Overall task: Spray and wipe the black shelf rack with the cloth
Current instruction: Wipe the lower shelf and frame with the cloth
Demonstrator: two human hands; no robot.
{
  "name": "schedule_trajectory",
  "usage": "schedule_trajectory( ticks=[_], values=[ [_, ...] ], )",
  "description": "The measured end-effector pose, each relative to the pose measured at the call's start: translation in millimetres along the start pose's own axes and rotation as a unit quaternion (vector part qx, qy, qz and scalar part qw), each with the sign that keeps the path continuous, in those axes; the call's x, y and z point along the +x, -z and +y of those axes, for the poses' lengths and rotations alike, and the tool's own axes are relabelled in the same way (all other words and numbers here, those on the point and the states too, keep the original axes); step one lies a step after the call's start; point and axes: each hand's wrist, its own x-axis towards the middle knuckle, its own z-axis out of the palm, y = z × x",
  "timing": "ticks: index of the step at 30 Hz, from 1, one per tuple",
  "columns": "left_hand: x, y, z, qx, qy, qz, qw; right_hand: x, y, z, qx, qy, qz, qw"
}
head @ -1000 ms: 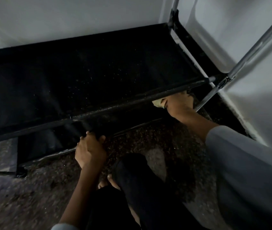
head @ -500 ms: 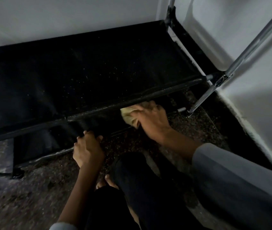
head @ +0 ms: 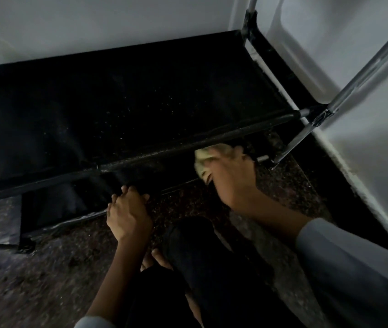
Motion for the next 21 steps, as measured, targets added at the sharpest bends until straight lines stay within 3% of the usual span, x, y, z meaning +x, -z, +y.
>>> schedule_trajectory(
  ticks=[3,7,9,11,14,21],
  values=[
    [-1,1,0,0.003,-0.002,0.003,1.0,-4,-10,2,0.001,0.099,0.001,0.995],
    [0,1,-2,-0.004,0.005,-0.001,1.0,-12,-6,34,-0.014,-0.028,0.055,0.998],
    [-2,1,-1,-0.004,0.004,0.001,1.0,-16,-3,52,-0.039,-0.092,0.041,0.994],
    [-4,2,0,-0.003,0.001,0.002,1.0,-21,-4,60,-0.042,-0.099,-0.009,0.994],
    [-7,3,0,-0.007,-0.007,0.005,1.0,-35,1,56,-0.066,-0.098,0.014,0.993],
    [-6,-2,-13,-0.087,-0.02,0.01,0.996,-70,-12,65,0.09,-0.118,-0.037,0.988]
  ],
)
